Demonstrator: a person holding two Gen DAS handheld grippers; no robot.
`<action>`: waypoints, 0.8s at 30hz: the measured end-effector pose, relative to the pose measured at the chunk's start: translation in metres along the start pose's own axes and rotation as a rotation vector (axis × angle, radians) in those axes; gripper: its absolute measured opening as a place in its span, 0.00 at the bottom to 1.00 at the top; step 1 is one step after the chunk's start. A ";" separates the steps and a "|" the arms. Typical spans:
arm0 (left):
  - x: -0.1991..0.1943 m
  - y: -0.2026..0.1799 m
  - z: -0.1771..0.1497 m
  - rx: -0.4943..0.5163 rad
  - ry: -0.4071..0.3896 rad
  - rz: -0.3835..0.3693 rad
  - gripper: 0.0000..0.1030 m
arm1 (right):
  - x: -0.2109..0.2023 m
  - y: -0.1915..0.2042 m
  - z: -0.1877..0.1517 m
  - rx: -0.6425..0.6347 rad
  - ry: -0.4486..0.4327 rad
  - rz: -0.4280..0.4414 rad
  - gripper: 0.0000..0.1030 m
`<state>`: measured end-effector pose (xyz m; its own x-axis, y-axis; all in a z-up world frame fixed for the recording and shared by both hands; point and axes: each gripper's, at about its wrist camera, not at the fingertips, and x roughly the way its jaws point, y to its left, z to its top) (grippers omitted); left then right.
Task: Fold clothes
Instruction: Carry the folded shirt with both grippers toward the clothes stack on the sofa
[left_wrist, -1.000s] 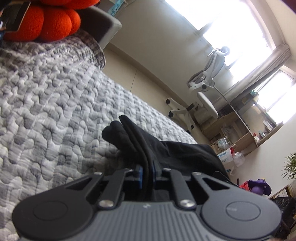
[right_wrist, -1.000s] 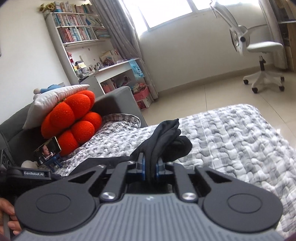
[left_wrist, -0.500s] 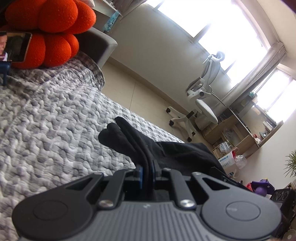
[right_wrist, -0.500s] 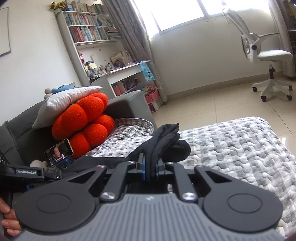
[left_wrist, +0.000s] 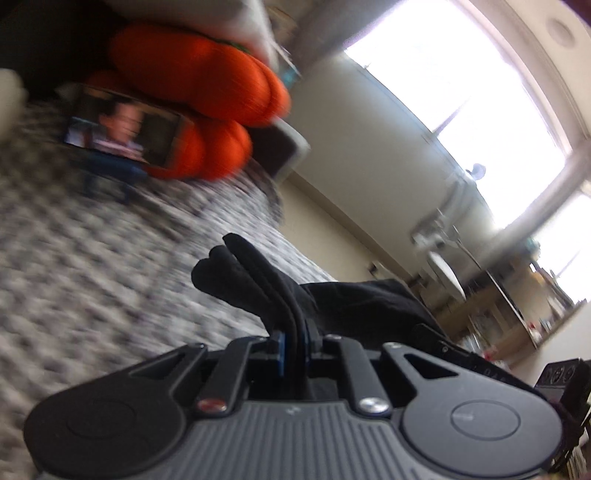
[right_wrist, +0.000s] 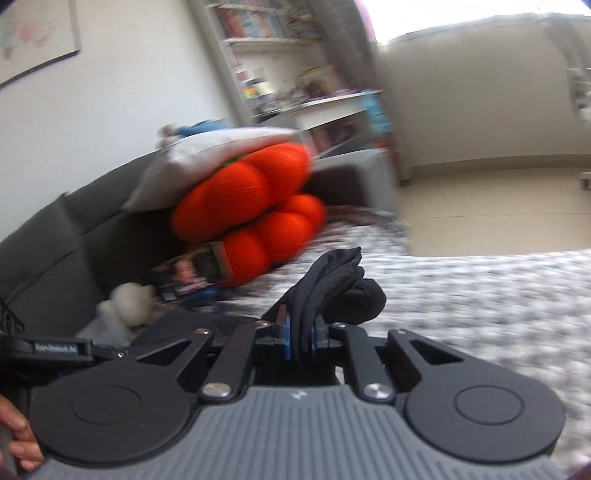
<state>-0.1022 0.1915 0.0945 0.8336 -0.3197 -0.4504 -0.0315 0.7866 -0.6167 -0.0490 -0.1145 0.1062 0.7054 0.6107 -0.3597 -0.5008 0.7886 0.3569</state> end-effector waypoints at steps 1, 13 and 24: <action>-0.011 0.011 0.004 -0.014 -0.025 0.014 0.08 | 0.011 0.012 0.003 -0.014 0.011 0.030 0.12; -0.182 0.102 0.055 -0.086 -0.436 0.332 0.08 | 0.156 0.219 0.034 -0.247 0.110 0.532 0.12; -0.194 0.171 0.035 -0.117 -0.501 0.712 0.08 | 0.303 0.303 -0.032 -0.205 0.318 0.589 0.12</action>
<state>-0.2501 0.4070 0.0990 0.7375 0.5172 -0.4342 -0.6697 0.6429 -0.3718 -0.0036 0.3118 0.0778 0.1219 0.9073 -0.4025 -0.8611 0.2984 0.4117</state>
